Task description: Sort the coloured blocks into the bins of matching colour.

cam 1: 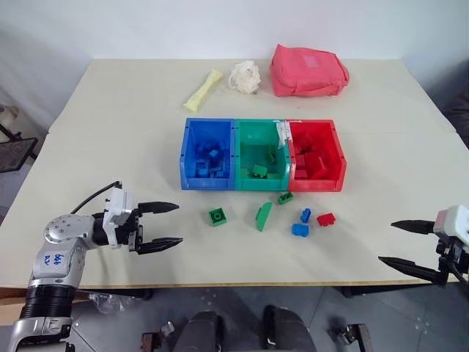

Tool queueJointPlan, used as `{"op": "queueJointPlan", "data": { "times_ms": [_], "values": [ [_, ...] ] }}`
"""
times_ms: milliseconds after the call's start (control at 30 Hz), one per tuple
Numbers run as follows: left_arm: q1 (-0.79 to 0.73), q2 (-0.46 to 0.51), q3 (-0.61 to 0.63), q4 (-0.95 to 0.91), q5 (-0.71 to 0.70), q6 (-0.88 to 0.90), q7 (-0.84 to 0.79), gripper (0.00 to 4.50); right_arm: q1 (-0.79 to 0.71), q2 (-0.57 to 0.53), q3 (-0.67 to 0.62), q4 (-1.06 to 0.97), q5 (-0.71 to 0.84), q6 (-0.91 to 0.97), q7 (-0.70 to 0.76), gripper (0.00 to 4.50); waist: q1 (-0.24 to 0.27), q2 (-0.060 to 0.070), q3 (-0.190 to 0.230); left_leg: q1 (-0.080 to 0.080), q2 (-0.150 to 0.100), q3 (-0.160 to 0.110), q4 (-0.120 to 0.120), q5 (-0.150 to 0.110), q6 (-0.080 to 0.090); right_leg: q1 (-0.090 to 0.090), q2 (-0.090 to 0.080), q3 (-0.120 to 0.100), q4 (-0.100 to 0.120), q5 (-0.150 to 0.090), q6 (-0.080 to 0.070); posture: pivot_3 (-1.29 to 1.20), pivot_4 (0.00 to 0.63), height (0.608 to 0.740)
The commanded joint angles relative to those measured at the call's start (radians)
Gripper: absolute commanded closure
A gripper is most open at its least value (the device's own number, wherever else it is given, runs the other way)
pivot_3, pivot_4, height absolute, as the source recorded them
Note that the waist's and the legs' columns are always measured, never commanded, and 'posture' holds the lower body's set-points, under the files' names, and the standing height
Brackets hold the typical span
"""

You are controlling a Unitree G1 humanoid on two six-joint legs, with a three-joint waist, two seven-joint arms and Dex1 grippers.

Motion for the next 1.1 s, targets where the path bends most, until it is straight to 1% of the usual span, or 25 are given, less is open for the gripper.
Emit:
{"op": "queueJointPlan", "data": {
  "times_ms": [33,200,300,433,533,700,800,833,967,1067,1100],
  "values": [
    [0.026,-0.043,0.031,-0.042,-0.002,-0.085,0.044,0.03,-0.132,-0.007,0.127,-0.011,0.007,0.012,-0.019,0.0,-0.001,0.0,0.0,0.0,0.0,0.0,0.0,0.0,0.0,0.0,0.0,0.0,0.0,0.0,0.0,0.0,0.15,0.74],
    [0.123,-0.058,0.047,-0.138,-0.007,-0.126,0.073,0.03,-0.333,0.025,0.354,0.098,-0.063,-0.017,-0.008,0.0,-0.003,0.0,0.0,-0.001,0.0,-0.002,0.001,0.0,-0.001,0.0,-0.002,0.001,0.0,0.0,-0.001,0.0,0.15,0.74],
    [0.175,-0.049,0.048,-0.19,-0.013,-0.114,0.089,0.03,-0.396,0.034,0.422,0.169,-0.107,-0.043,-0.016,0.0,0.003,0.0,0.0,-0.002,0.0,-0.004,0.001,0.0,-0.001,0.0,-0.002,0.0,0.0,-0.001,-0.001,0.0,0.15,0.74],
    [0.257,-0.046,0.058,-0.284,-0.03,-0.081,0.127,0.03,-0.537,0.085,0.547,0.355,-0.205,-0.128,-0.018,0.0,-0.003,0.0,0.0,-0.002,-0.002,-0.004,0.002,0.0,0.0,0.001,-0.003,-0.001,-0.001,-0.001,-0.001,0.0,0.15,0.74],
    [0.299,-0.047,0.071,-0.331,-0.037,-0.071,0.151,0.0,-0.572,0.103,0.574,0.412,-0.22,-0.165,0.003,0.65,-0.004,0.001,0.0,-0.002,-0.002,-0.004,0.002,0.0,0.0,0.001,-0.003,-0.001,-0.001,-0.001,-0.001,0.0,0.15,0.74],
    [0.316,-0.044,0.072,-0.348,-0.044,-0.068,0.167,0.0,-0.575,0.114,0.566,0.401,-0.203,-0.167,0.004,2.34,-0.003,0.001,0.0,-0.001,-0.001,-0.004,0.002,0.0,0.0,0.001,-0.002,-0.002,0.0,-0.001,-0.002,0.0,0.15,0.74],
    [0.287,-0.048,0.062,-0.321,-0.04,-0.076,0.168,0.0,-0.566,0.114,0.537,0.362,-0.183,-0.149,-0.014,3.39,-0.003,0.001,0.0,-0.001,-0.001,-0.004,0.002,0.0,0.0,0.001,-0.002,-0.002,0.001,-0.001,-0.002,0.0,0.15,0.74],
    [0.273,-0.05,0.058,-0.308,-0.038,-0.081,0.166,0.0,-0.565,0.111,0.521,0.338,-0.171,-0.135,-0.022,3.56,-0.002,0.001,0.0,-0.001,-0.001,-0.004,0.002,0.0,0.0,0.001,-0.002,-0.002,0.001,-0.001,-0.002,0.0,0.15,0.74],
    [0.226,-0.056,0.044,-0.261,-0.029,-0.093,0.155,0.0,-0.591,0.114,0.462,0.239,-0.095,-0.053,-0.054,3.56,-0.001,0.001,0.0,-0.001,-0.001,-0.003,0.002,0.0,0.0,0.0,-0.001,-0.002,0.001,-0.001,-0.002,0.0,0.15,0.74],
    [0.182,-0.061,0.03,-0.215,-0.024,-0.107,0.141,0.0,-0.667,0.136,0.446,0.22,-0.078,-0.009,-0.113,3.56,-0.003,0.001,0.0,-0.001,-0.001,-0.003,0.002,0.0,-0.001,0.0,0.001,-0.002,0.001,-0.001,-0.002,0.0,0.15,0.74],
    [0.165,-0.064,0.024,-0.197,-0.021,-0.116,0.133,0.0,-0.716,0.149,0.446,0.228,-0.08,0.006,-0.143,3.56,-0.004,0.001,0.0,-0.001,0.0,-0.003,0.002,0.0,-0.001,0.0,0.001,-0.003,0.001,-0.001,-0.002,0.0,0.15,0.74]
  ]
}}
